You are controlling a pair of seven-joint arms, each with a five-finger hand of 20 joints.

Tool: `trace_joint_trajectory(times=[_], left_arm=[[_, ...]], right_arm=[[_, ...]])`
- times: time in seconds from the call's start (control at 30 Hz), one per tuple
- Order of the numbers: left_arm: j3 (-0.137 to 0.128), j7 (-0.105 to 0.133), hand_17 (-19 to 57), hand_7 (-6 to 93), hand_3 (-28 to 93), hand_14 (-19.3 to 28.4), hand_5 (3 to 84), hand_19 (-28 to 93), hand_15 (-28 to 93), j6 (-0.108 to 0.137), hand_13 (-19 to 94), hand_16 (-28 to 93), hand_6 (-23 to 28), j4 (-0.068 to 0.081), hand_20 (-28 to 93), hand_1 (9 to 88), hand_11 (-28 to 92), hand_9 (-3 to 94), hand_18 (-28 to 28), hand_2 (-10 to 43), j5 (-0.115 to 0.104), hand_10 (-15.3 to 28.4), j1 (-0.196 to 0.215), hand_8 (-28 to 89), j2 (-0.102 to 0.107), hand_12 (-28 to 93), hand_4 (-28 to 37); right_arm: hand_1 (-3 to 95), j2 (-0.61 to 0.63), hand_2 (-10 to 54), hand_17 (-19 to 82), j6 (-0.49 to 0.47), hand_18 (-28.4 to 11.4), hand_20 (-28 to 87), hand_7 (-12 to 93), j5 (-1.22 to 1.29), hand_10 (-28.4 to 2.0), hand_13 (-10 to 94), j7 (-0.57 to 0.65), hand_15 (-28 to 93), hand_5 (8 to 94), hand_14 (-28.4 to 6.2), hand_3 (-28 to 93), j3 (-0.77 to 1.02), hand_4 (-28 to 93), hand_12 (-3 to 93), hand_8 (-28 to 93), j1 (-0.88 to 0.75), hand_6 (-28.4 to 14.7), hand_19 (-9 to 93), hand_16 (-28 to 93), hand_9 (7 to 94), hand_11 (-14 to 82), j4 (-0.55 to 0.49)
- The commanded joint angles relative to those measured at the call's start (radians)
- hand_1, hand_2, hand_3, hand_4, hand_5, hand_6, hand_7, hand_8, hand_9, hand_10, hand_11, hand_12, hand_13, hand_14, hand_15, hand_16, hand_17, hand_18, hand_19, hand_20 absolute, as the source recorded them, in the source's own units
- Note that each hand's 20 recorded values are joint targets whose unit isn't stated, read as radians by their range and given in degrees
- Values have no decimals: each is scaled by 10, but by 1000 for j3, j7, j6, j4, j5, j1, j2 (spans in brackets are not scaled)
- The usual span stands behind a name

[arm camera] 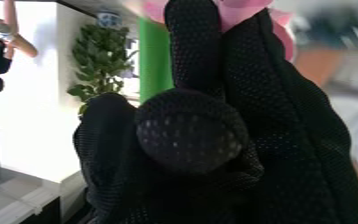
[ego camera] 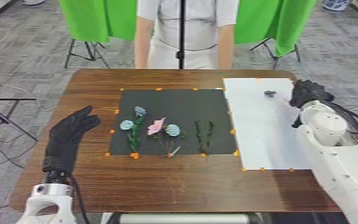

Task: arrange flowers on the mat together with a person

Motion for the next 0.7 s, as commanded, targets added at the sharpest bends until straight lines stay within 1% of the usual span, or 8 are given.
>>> trace_joint_trajectory(times=[0.03,0.13,0.2,0.47,0.5,0.53,0.57,0.7], left_arm=[[-8,-15,52,139,647,175,472,114,192,-14,377,38,39,6,181,249,222,468,130,46,-3,137,1,-59,12,153,-218],[-4,-11,52,139,646,175,471,114,192,-18,376,38,39,9,181,249,222,468,131,46,-2,137,-10,-59,15,153,-218],[-3,-5,52,139,646,175,472,114,191,-16,376,38,39,7,181,250,222,468,131,46,1,137,-7,-59,12,153,-218],[-2,-12,47,140,647,176,470,119,193,-21,375,39,39,8,184,248,222,467,134,45,3,137,-11,-59,9,153,-217],[-3,-12,46,140,648,176,470,120,193,-17,375,39,38,6,184,248,222,466,135,45,3,136,-9,-59,9,153,-217],[0,-14,45,140,649,176,469,121,193,-24,374,39,38,13,185,248,222,466,136,44,2,136,-19,-59,10,153,-217],[-2,-13,45,140,649,176,469,121,193,-19,374,39,39,9,184,247,222,466,136,44,2,136,-12,-59,7,153,-217],[1,-16,45,139,649,175,469,121,192,-24,374,39,38,10,183,247,222,466,136,44,4,137,-13,-60,8,153,-218]], right_arm=[[639,142,-95,710,41,-121,425,181,83,-81,937,-27,630,855,5,521,-55,-233,193,49,-11,26,932,154,937,270,-327],[633,156,-95,709,27,-122,438,180,153,-79,937,-82,631,857,6,534,-120,-241,198,50,28,27,932,156,937,259,-401],[631,154,-95,709,25,-122,440,180,165,-79,937,-141,632,858,8,538,-181,-246,199,50,67,28,932,157,937,255,-418],[620,111,-95,702,-24,-126,477,181,179,-77,937,-272,633,857,8,550,-450,-254,195,48,204,34,932,160,937,250,-359],[618,101,-95,702,-31,-126,480,181,156,-77,937,-294,633,856,8,553,-467,-252,195,48,210,34,932,161,937,248,-349],[614,105,-95,699,-31,-127,493,183,143,-76,937,-296,633,853,7,559,-480,-254,202,47,207,35,932,163,937,231,-353],[612,96,-95,698,-34,-127,496,183,135,-76,937,-306,633,853,7,560,-494,-256,203,46,210,35,932,163,937,224,-345],[610,95,-95,696,-43,-128,506,185,116,-74,937,-316,633,851,8,564,-520,-261,207,44,204,36,932,165,937,211,-341]])
